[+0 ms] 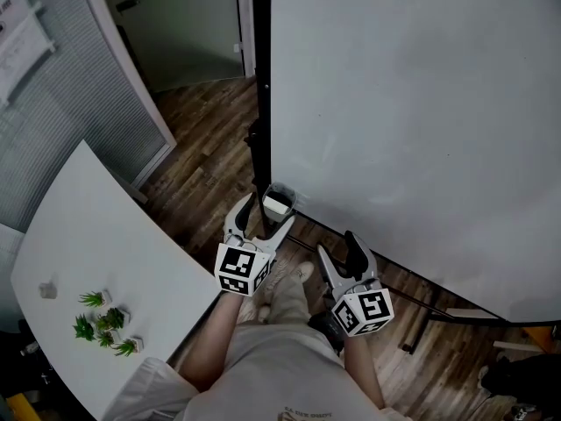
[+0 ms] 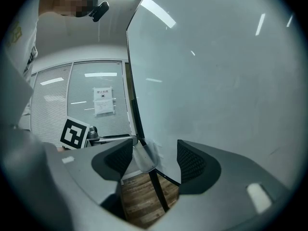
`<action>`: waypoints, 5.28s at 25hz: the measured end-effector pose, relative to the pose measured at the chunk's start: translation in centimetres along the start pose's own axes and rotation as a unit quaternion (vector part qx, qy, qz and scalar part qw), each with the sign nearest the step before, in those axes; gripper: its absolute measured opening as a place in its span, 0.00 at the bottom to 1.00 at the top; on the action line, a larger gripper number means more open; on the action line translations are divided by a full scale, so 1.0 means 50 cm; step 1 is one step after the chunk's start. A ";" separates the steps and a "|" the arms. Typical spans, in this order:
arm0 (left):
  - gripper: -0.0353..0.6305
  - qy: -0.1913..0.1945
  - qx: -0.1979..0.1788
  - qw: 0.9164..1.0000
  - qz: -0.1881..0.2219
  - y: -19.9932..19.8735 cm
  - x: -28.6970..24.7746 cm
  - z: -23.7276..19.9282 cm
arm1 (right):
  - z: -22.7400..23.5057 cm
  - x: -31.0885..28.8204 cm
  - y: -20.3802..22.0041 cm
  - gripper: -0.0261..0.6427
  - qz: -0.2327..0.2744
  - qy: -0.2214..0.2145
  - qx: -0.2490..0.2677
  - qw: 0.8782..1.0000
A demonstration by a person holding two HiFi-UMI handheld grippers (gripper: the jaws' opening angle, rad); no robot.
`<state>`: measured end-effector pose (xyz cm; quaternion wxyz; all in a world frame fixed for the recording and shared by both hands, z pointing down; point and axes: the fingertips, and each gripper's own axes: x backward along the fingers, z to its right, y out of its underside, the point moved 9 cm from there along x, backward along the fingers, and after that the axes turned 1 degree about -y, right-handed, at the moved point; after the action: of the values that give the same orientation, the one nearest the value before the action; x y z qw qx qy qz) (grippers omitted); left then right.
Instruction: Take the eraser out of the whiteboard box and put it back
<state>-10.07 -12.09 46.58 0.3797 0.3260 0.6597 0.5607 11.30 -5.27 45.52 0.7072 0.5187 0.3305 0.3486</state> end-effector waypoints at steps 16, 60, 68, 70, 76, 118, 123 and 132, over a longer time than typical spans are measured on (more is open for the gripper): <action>0.59 -0.004 -0.023 1.000 0.000 0.004 -0.043 0.002 | 0.032 -0.009 0.008 0.46 -0.011 0.012 -0.005 1.000; 0.45 -0.017 -0.067 0.997 0.018 0.008 -0.061 0.012 | 0.057 -0.014 0.010 0.45 -0.021 0.011 -0.015 1.000; 0.46 -0.016 -0.067 0.997 0.016 0.007 -0.062 0.010 | 0.057 -0.013 0.007 0.45 -0.018 0.012 -0.017 1.000; 0.46 -0.015 -0.071 0.997 0.014 0.007 -0.062 0.010 | 0.055 -0.012 0.008 0.45 -0.018 0.011 -0.016 1.000; 0.46 -0.016 -0.080 0.997 0.010 0.009 -0.062 0.009 | 0.058 -0.006 0.011 0.45 -0.016 0.016 -0.019 1.000; 0.45 -0.018 -0.063 0.997 0.041 -0.035 -0.019 0.019 | 0.029 0.025 -0.007 0.44 0.002 0.008 -0.008 1.000; 0.46 -0.019 -0.062 0.997 0.047 -0.041 -0.011 0.020 | 0.028 0.029 -0.009 0.44 0.005 0.007 -0.004 1.000; 0.45 -0.018 -0.057 0.997 0.057 -0.051 0.006 0.021 | 0.020 0.030 -0.014 0.43 0.009 0.003 0.000 1.000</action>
<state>-9.30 -11.72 43.93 0.3769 0.3505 0.6002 0.6122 13.05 -4.65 44.92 0.7031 0.5205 0.3283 0.3563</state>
